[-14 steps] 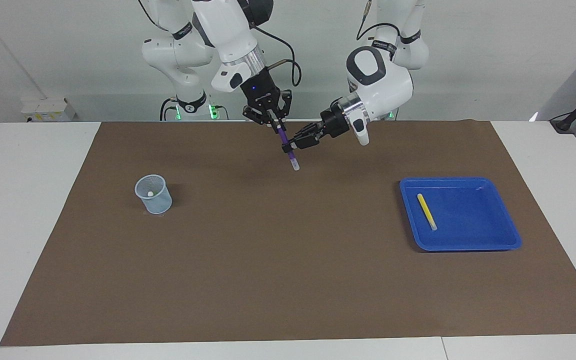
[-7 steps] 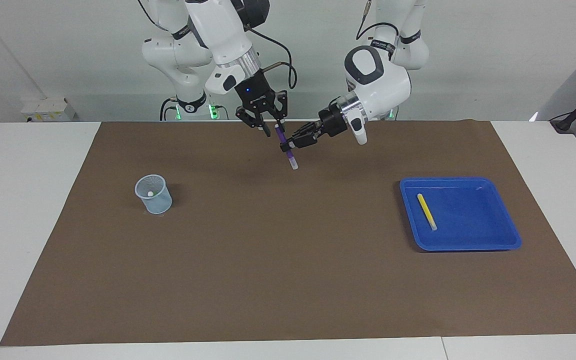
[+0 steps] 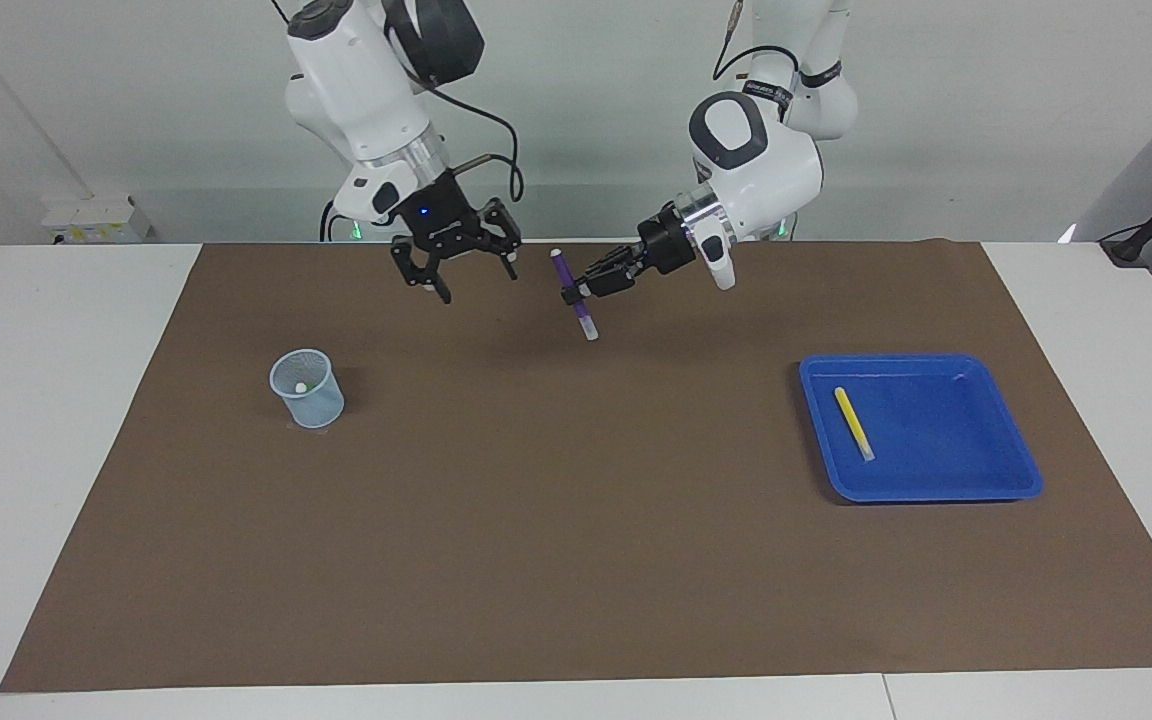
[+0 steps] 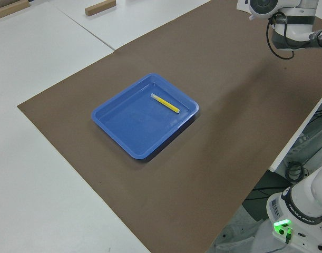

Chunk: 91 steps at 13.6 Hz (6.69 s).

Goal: Right arm passes pens to left for tray arrangement
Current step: 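Lay the purple pen in the tray with the left gripper, then pull the green pen from the cup with the right gripper, then grasp the green pen from the right gripper with the left gripper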

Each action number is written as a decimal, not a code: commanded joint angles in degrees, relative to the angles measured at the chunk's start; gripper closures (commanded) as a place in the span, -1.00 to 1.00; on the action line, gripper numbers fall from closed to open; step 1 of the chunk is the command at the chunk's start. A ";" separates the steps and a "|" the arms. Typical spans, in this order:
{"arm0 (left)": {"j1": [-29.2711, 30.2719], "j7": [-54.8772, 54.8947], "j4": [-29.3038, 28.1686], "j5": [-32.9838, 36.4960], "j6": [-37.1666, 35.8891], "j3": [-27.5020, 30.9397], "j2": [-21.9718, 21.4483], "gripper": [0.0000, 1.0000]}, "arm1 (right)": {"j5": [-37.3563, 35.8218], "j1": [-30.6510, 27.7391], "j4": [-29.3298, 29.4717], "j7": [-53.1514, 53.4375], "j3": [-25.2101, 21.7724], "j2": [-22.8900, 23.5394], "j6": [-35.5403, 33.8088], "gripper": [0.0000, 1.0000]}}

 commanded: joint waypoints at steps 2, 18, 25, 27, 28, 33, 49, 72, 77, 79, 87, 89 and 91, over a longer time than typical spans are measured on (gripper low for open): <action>0.07 1.11 -1.34 13.42 -2.77 0.56 -1.12 1.00 | -7.36 -3.48 -2.63 -6.31 0.70 1.84 0.90 -0.50; 14.03 21.92 -0.55 74.80 -29.32 1.09 -2.44 1.00 | -22.68 -16.32 -7.73 -20.06 0.62 11.95 6.97 0.00; 27.13 30.45 -0.55 83.43 -24.77 1.09 -0.25 1.00 | -22.68 -17.11 -7.82 -19.97 0.70 12.57 6.88 0.20; 30.91 33.61 -0.55 85.80 -21.87 1.00 1.24 1.00 | -22.68 -17.11 -7.82 -17.61 0.70 12.57 6.88 0.21; 31.79 35.63 -0.20 86.33 -21.07 1.09 2.21 1.00 | -22.68 -17.11 -7.82 -16.81 0.70 12.57 6.79 0.21; 35.66 36.62 2.43 90.72 -15.01 1.01 9.94 1.00 | -22.68 -17.20 -8.17 -16.80 0.70 12.49 6.09 0.70; 40.23 36.44 2.96 92.31 -2.34 0.83 20.06 -1.00 | -10.66 -6.93 19.17 9.59 1.93 9.94 -16.70 1.00; 36.99 -41.57 20.72 58.93 -34.34 -15.52 9.26 -1.00 | 2.55 15.32 -2.72 62.74 2.02 4.14 29.46 1.00; 32.16 -57.84 20.28 49.61 -30.66 -15.96 7.93 -1.00 | 2.55 17.95 -5.44 62.83 2.02 4.84 35.08 1.00; 30.06 -61.10 18.70 46.01 -26.45 -15.96 7.58 -1.00 | 2.55 18.31 -5.62 62.83 2.11 4.93 35.36 1.00; 22.23 -67.43 12.28 42.83 -8.95 -15.87 5.21 -1.00 | 2.55 18.22 -5.62 62.56 2.02 5.10 35.36 1.00; 20.91 -68.23 11.76 42.83 -6.83 -15.87 5.21 -1.00 | 2.55 18.22 -5.62 62.39 2.02 5.19 35.36 1.00; 20.38 -68.32 11.23 42.83 -5.78 -15.87 5.12 -0.95 | 2.55 18.13 -5.62 62.30 2.02 5.19 35.36 1.00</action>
